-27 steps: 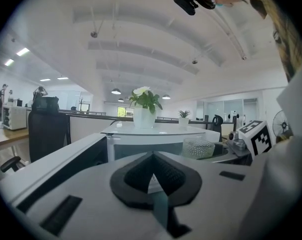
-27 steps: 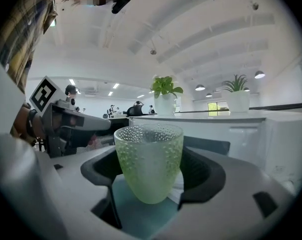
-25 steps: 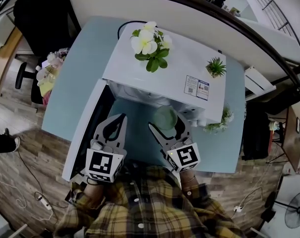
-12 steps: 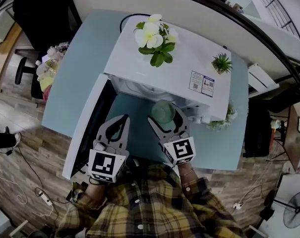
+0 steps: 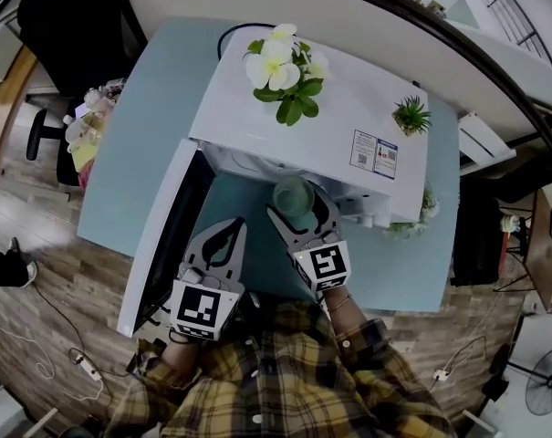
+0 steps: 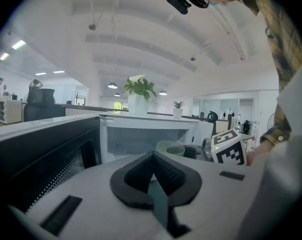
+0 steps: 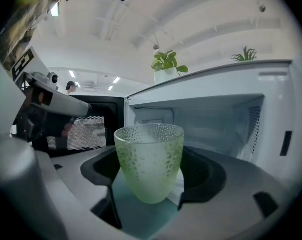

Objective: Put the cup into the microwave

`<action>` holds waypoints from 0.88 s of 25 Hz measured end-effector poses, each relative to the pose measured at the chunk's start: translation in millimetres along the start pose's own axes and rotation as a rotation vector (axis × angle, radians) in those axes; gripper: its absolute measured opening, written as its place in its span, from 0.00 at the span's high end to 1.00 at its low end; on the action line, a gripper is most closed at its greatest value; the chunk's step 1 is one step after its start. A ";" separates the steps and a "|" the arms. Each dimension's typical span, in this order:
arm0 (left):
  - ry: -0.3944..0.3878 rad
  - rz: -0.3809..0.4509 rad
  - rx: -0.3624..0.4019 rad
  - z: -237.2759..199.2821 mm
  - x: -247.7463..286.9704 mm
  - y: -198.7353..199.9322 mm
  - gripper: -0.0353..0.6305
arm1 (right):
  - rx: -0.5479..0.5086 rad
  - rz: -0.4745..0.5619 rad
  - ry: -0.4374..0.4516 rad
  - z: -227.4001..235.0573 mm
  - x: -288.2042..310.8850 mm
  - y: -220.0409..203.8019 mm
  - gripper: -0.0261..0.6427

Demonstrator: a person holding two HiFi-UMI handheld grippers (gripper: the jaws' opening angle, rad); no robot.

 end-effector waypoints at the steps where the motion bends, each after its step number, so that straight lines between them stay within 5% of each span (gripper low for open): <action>1: -0.002 0.001 0.000 0.3 1.1 -0.2 0.96 | 0.004 0.000 -0.001 0.3 3.2 -1.4 0.41; 13: -0.008 0.000 -0.009 1.7 5.0 -2.8 0.96 | 0.074 -0.019 -0.019 6.5 38.2 -15.5 0.41; 22: -0.005 -0.001 -0.010 3.8 6.0 -2.8 0.96 | 0.031 -0.012 -0.056 9.9 51.1 -17.0 0.41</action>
Point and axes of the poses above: the fingertips, and each gripper's own axes: x forward along the fingers, z to its right, y out of its top, the point moved 2 cm from there along -x, backward along the fingers, and after that the axes turned 12 degrees about -y, right-handed, at the moved point
